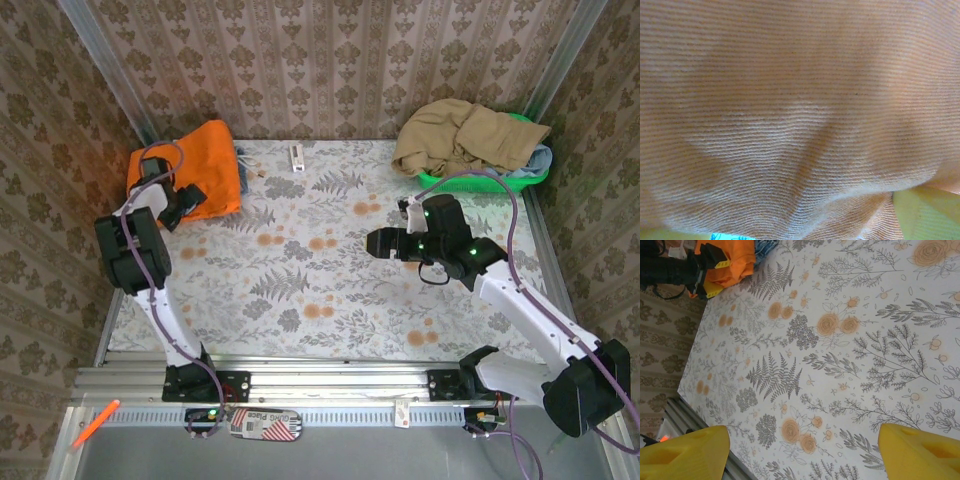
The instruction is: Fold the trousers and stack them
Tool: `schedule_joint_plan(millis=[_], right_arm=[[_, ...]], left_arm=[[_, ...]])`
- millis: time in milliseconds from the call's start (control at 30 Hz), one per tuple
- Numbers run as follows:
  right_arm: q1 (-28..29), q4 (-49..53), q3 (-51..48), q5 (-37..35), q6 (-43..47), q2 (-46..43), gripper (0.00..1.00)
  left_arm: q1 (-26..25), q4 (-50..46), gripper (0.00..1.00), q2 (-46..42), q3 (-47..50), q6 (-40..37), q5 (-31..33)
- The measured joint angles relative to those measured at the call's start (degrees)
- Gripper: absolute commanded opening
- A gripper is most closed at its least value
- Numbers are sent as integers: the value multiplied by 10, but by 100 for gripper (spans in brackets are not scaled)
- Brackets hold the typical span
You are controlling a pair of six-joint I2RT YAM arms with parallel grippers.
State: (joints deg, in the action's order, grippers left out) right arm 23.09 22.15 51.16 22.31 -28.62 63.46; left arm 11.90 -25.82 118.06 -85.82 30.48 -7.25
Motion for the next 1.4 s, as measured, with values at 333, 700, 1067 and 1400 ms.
schedule_joint_plan(millis=[333,700,1067,1400], right_arm=[[-2,28,10,-2,4,-13,80],[-3,90,88,-80,15,-100,100],[-5,-128,-157,-397,123,-250,100],[-153,-518,-375,-346,318,-9,100]], left_arm=[[-18,-29,97,-5,-19,-20,16],[-179,-8,100,-467,175,-28,44],[-229,193,100,-812,592,-141,162],[-155,672,100,-518,793,-278,188]])
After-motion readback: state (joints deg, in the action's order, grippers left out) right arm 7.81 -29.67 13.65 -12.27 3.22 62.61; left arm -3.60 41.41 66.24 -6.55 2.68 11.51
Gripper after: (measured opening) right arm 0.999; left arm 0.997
